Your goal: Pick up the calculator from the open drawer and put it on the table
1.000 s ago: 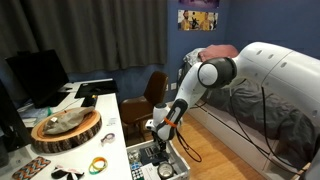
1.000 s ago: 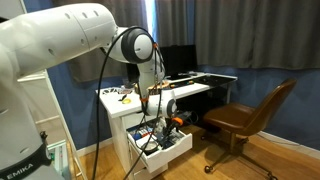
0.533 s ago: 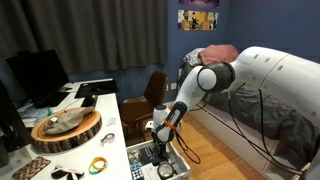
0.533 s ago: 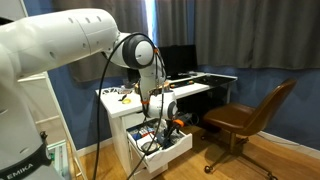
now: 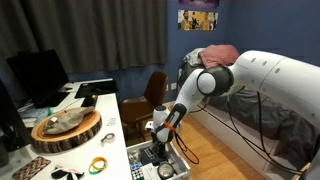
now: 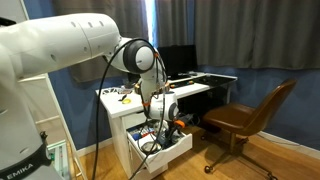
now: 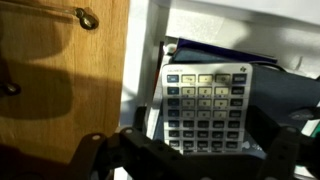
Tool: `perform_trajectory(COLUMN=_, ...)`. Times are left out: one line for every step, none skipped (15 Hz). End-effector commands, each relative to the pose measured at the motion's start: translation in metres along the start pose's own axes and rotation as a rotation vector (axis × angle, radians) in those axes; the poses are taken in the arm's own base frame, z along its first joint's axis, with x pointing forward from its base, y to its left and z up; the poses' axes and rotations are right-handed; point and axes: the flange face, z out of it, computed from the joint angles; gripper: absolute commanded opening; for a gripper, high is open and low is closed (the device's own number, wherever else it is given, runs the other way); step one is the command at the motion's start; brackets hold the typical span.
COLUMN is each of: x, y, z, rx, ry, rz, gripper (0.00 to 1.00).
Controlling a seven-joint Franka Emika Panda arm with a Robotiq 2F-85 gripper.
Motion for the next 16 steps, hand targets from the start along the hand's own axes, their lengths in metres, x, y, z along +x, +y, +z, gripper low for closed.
perform_trajectory(x=-0.002, y=0.007, z=0.008, rx=-0.002, ry=0.016, rz=-0.001, gripper=1.0)
perform_trajectory(x=-0.001, y=0.007, z=0.008, rx=-0.003, ry=0.02, rz=-0.007, gripper=1.0)
perform_trajectory(x=0.001, y=0.006, z=0.009, rx=0.0, ry=0.029, rz=-0.026, gripper=1.0)
perform_trajectory(x=0.003, y=0.005, z=0.01, rx=0.007, ry=0.028, rz=-0.042, gripper=1.0)
perform_trajectory(x=0.004, y=0.005, z=0.01, rx=0.009, ry=0.03, rz=-0.055, gripper=1.0)
perform_trajectory(x=0.005, y=0.006, z=0.01, rx=0.014, ry=0.029, rz=-0.068, gripper=1.0)
perform_trajectory(x=0.006, y=0.006, z=0.01, rx=0.02, ry=0.029, rz=-0.079, gripper=1.0)
perform_trajectory(x=0.006, y=0.007, z=0.01, rx=0.025, ry=0.025, rz=-0.089, gripper=1.0)
perform_trajectory(x=0.007, y=0.008, z=0.01, rx=0.031, ry=0.021, rz=-0.099, gripper=0.82)
perform_trajectory(x=0.007, y=0.009, z=0.01, rx=0.038, ry=0.019, rz=-0.103, gripper=0.74)
perform_trajectory(x=0.007, y=0.009, z=0.01, rx=0.045, ry=0.011, rz=-0.108, gripper=0.68)
perform_trajectory(x=0.007, y=0.01, z=0.01, rx=0.052, ry=0.008, rz=-0.112, gripper=0.59)
perform_trajectory(x=0.007, y=0.012, z=0.009, rx=0.054, ry=0.005, rz=-0.113, gripper=0.54)
perform_trajectory(x=0.007, y=0.014, z=0.008, rx=0.059, ry=0.001, rz=-0.114, gripper=0.54)
perform_trajectory(x=0.007, y=0.014, z=0.007, rx=0.062, ry=-0.002, rz=-0.116, gripper=0.54)
perform_trajectory(x=0.008, y=0.015, z=0.006, rx=0.063, ry=-0.005, rz=-0.116, gripper=0.54)
